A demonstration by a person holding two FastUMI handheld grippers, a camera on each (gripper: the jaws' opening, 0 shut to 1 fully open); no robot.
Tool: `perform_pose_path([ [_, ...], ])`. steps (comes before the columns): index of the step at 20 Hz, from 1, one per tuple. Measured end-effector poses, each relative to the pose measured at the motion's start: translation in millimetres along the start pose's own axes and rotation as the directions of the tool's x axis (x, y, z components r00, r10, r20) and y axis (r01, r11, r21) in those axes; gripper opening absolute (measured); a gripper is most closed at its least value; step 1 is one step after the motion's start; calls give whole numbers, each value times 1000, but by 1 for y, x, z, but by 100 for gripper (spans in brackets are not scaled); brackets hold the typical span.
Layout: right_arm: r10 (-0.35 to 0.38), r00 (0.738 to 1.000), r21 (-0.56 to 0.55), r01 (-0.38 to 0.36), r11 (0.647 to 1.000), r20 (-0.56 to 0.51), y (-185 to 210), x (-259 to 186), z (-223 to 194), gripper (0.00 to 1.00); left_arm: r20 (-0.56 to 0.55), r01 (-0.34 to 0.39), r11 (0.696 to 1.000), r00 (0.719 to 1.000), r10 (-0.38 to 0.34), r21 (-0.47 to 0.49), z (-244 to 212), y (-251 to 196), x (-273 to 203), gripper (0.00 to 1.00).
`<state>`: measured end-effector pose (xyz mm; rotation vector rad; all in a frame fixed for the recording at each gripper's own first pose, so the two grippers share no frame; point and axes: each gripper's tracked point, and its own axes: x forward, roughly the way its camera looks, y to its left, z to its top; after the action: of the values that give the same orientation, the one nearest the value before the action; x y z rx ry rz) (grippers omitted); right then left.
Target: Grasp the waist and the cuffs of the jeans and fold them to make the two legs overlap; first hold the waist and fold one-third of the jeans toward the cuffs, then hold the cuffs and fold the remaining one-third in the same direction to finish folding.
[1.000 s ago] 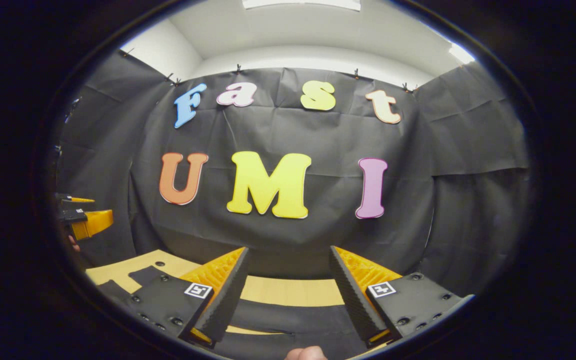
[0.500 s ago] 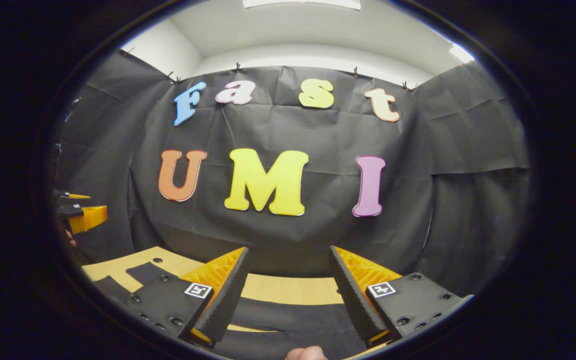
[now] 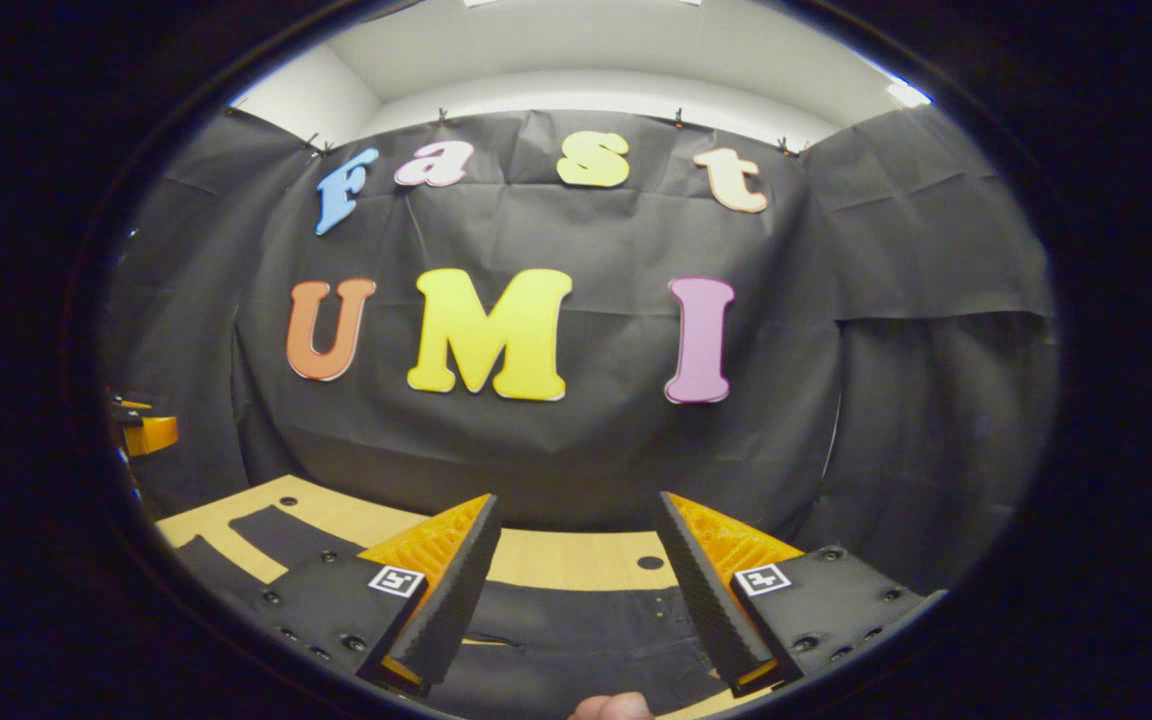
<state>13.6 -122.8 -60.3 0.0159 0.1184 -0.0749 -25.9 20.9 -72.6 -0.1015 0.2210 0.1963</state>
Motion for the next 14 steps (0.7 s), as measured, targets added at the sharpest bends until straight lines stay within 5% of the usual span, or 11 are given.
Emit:
perform_pose_path([
  [5, -33, 976, 157, 69, 985, -216, -81, 5, -61, 96, -199, -204, 972, 964, 178, -119, -68, 79, -16, 100],
  [9, -33, 879, 379, 239, 894, -476, -144, -13, -143, 99, -434, -369, 886, 872, 226, -281, -150, 132, -43, 98],
  [11, 25, 821, 492, 318, 810, -571, -152, -17, -179, 98, -542, -455, 784, 820, 184, -423, -193, 143, -54, 99],
  [12, 62, 788, 546, 366, 754, -613, -149, -21, -198, 93, -581, -491, 711, 802, 142, -504, -212, 142, -58, 99],
  [14, 128, 727, 615, 458, 643, -675, -144, -31, -234, 98, -624, -559, 523, 779, 64, -643, -236, 132, -63, 99],
])
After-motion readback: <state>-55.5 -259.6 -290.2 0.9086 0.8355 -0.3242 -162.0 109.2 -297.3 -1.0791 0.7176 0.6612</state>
